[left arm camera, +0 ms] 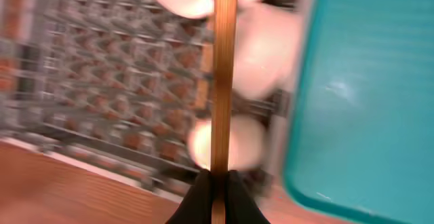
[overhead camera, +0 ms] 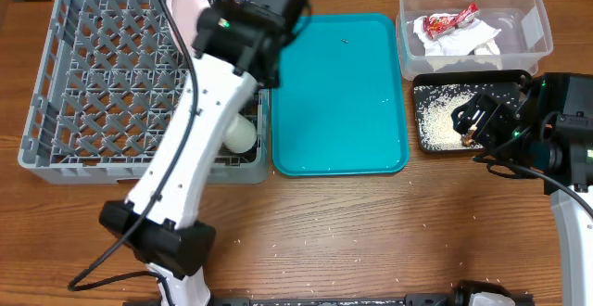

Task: Sort waste into correct bins and load items into the dishwasher

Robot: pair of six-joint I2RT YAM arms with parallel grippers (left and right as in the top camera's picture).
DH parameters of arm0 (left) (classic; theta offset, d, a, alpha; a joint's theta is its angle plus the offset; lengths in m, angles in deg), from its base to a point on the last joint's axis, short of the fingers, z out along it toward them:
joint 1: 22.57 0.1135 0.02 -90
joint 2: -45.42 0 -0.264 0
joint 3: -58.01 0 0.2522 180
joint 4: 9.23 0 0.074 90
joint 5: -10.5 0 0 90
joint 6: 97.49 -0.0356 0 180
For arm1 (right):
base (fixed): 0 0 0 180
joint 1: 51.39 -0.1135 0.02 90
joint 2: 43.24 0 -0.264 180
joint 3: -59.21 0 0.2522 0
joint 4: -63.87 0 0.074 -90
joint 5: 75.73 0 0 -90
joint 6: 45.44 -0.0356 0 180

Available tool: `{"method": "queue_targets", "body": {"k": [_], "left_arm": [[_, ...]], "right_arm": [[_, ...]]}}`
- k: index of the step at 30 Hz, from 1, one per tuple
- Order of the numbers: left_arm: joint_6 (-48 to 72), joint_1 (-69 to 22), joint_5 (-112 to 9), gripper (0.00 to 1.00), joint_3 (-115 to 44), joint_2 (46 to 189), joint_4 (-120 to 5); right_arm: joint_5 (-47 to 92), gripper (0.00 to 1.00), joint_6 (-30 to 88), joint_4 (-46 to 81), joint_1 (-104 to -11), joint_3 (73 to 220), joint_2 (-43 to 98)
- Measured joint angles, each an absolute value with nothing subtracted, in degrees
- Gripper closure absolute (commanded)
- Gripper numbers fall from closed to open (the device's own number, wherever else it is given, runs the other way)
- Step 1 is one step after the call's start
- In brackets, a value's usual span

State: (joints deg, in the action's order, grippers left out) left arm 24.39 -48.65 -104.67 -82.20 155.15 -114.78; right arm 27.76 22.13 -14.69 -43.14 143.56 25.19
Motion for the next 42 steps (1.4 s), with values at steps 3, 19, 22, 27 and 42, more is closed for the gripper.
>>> {"method": "queue_targets", "body": {"k": [3, 19, 22, 27, 42], "left_arm": [[19.23, -43.58, -107.38, 0.96, -78.07, 155.65, -111.63], [6.36, -33.66, -107.23, 0.95, -52.8, 156.33, -90.56], [4.68, -33.66, -106.46, 0.43, -51.12, 156.35, -89.38], [4.65, -33.66, -105.89, 0.08, -50.57, 156.35, -89.32], [11.02, -35.52, -98.22, 0.08, -51.27, 143.7, -92.46]], "right_arm": [[27.74, 0.0, 22.13, -14.69, -43.12, 143.56, 25.19], [27.76, 0.0, 22.15, -14.69, -43.14, 143.56, 25.19], [27.76, 0.0, 22.11, -14.69, -43.14, 143.56, 25.19], [27.76, 0.0, 22.13, -14.65, -43.12, 143.56, 25.19], [27.74, 0.0, 22.13, -14.67, -43.12, 143.56, 25.19]]}}
